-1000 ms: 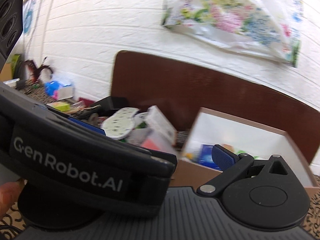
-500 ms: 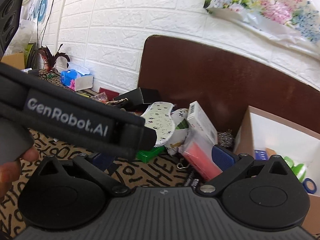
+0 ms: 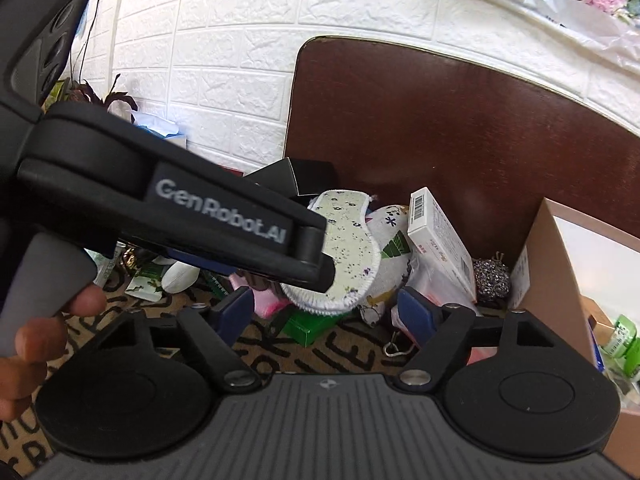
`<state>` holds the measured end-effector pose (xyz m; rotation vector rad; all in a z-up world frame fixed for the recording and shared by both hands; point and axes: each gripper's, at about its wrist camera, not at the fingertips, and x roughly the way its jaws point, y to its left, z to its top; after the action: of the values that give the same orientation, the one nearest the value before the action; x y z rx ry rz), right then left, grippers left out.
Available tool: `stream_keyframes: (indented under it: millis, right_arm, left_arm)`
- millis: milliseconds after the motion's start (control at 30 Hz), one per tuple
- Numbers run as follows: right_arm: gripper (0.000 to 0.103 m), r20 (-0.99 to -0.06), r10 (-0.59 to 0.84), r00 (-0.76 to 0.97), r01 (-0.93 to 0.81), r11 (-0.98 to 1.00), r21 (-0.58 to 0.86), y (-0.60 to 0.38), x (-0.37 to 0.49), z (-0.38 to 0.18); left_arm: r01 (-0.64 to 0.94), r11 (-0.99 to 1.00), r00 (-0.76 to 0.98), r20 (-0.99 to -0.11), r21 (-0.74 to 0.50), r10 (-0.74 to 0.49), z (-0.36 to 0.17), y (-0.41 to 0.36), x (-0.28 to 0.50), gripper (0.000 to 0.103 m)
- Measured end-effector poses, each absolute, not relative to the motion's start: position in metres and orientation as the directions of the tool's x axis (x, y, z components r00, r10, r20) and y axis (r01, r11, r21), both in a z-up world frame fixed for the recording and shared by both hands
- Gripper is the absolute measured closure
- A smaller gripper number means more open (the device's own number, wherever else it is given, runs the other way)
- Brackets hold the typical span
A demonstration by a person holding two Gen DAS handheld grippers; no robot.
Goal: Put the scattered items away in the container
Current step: 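Grasp the pair of floral insoles with the left tool and drag them out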
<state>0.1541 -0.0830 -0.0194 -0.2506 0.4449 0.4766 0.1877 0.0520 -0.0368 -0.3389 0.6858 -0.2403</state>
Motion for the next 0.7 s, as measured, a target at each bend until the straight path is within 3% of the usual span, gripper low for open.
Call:
stream_keyframes:
  millis: [267,333,500,700]
  right_arm:
    - [0.022,-0.483,0.384,0.787,-0.494,0.861,-0.119,-0.077,0.177,-0.025]
    - [0.029,-0.490,0.395,0.777,-0.503,0.858,-0.107,-0.076,0.182,-0.027]
    - [0.038,-0.503,0.385,0.774,-0.493,0.864,-0.098,-0.075,0.188,-0.031]
    - [0.038,-0.501,0.379,0.778,-0.496,0.860,-0.120,-0.077,0.179,-0.033]
  left_arm:
    - [0.115,0.913,0.728,-0.592,-0.392,-0.346,-0.042,0.051,0.213,0.029]
    - [0.116,0.909,0.722,-0.595,-0.400,-0.354,-0.044,0.052,0.217,0.032]
    - [0.113,0.919,0.719,-0.607,-0.378,-0.338,-0.048,0.053,0.219,0.046]
    - [0.109,0.920,0.720,-0.608,-0.377,-0.334,-0.051,0.055,0.211,0.056]
